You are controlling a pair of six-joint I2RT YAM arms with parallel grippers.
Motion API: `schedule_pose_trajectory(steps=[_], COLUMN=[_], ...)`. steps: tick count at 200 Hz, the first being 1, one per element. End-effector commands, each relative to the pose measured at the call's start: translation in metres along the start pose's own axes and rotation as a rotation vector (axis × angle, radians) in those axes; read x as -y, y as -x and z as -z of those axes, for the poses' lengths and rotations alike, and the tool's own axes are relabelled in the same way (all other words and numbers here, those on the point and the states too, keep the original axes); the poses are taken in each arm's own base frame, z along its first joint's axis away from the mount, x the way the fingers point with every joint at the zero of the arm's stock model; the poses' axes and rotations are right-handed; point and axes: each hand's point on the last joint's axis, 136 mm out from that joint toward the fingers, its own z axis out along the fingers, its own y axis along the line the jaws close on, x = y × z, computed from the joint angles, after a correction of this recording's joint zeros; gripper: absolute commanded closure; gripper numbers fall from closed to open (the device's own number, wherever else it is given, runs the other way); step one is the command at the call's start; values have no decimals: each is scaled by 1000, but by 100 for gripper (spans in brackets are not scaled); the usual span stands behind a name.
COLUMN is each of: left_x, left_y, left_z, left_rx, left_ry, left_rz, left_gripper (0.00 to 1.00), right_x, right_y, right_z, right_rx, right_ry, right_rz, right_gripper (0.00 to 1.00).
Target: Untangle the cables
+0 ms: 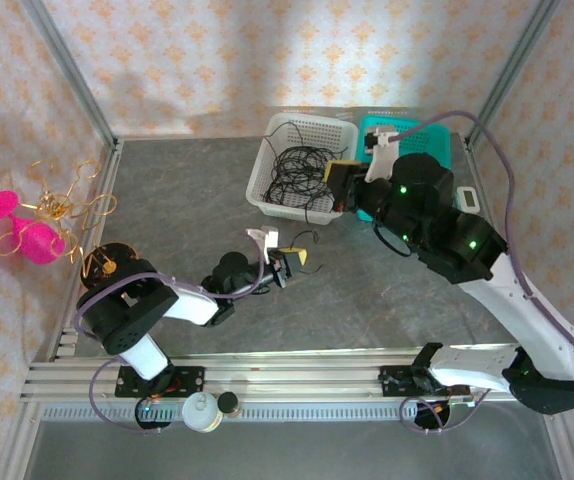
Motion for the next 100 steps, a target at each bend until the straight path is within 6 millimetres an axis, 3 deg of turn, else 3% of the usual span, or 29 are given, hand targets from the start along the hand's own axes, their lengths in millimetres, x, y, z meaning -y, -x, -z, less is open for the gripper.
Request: schedule_pose_trajectory(steps=[1, 42, 66, 100], left_x=[2, 0, 4, 11], left_y=[-2, -12, -18, -28], left_z=[8, 16, 20, 23], left_rx=[2, -32, -63, -116], left_ry=[2, 12, -2, -13], left_rz=[-21, -12, -15, -27], left_gripper=[100, 100, 100, 100], right_x=[14, 24, 18, 33], right_y=[51, 96, 107, 132], right_z=[7, -2, -13, -22], right_rx=[168, 292, 320, 403], right_ry=[-116, -166, -143, -229], right_rz=[78, 154, 269, 372], right_gripper=[100, 100, 100, 100])
